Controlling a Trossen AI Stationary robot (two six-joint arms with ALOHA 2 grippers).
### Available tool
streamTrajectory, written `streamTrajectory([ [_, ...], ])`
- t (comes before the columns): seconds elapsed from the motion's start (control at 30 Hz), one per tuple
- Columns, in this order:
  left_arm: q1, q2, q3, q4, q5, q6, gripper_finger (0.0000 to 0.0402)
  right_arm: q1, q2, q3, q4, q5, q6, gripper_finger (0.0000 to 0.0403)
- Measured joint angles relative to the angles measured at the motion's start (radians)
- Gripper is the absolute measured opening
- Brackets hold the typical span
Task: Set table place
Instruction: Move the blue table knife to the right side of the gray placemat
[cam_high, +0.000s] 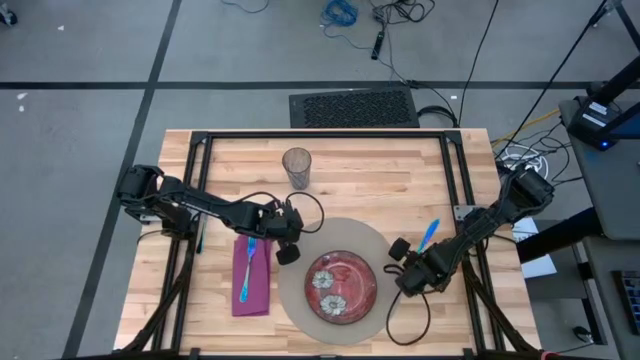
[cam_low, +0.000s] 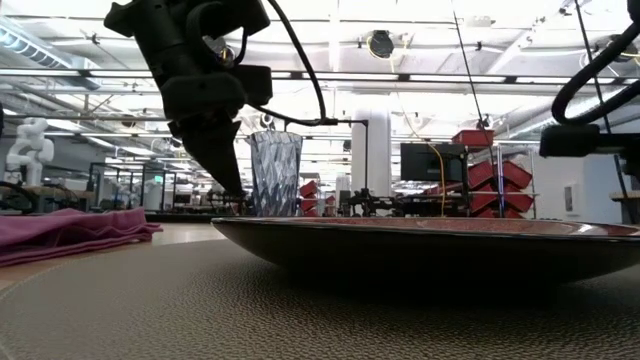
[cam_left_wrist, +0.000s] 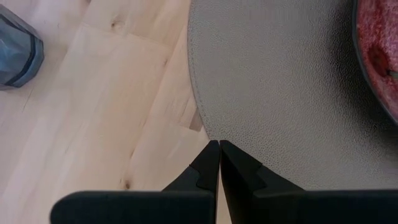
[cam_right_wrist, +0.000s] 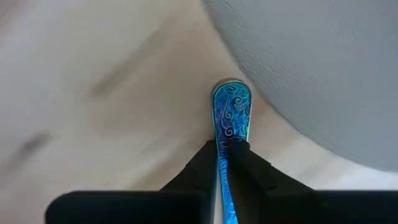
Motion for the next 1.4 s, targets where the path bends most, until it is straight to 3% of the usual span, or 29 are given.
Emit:
streamTrajectory([
  [0.13, 0.000, 0.000, 0.000, 0.012, 0.000, 0.000, 0.0000, 0.002, -0.001, 0.009, 0.007, -0.103, 0.011, 0.0032],
  [0.57, 0.000, 0.000, 0.000, 0.011, 0.000, 0.004, 0.0000, 0.000, 0.003, 0.025, 0.045, -0.101, 0.179, 0.0141],
  [0.97, 0.000, 0.000, 0.000, 0.011, 0.000, 0.068, 0.0000, 0.010, 0.001, 0.026, 0.134, -0.120, 0.558, 0.0155],
  [1.17, 0.000, 0.000, 0.000, 0.020, 0.000, 0.089, 0.0000, 0.030, 0.000, 0.082, 0.088, -0.119, 0.775, 0.0155],
  [1.3, -0.001, 0.000, 0.000, 0.049, 0.000, 0.089, 0.0000, 0.033, -0.005, 0.158, -0.008, -0.021, 0.882, 0.0155],
  [1.4, -0.008, 0.000, 0.000, 0.058, 0.002, 0.085, 0.0000, 0.032, -0.026, 0.206, -0.063, 0.163, 0.985, 0.0155],
])
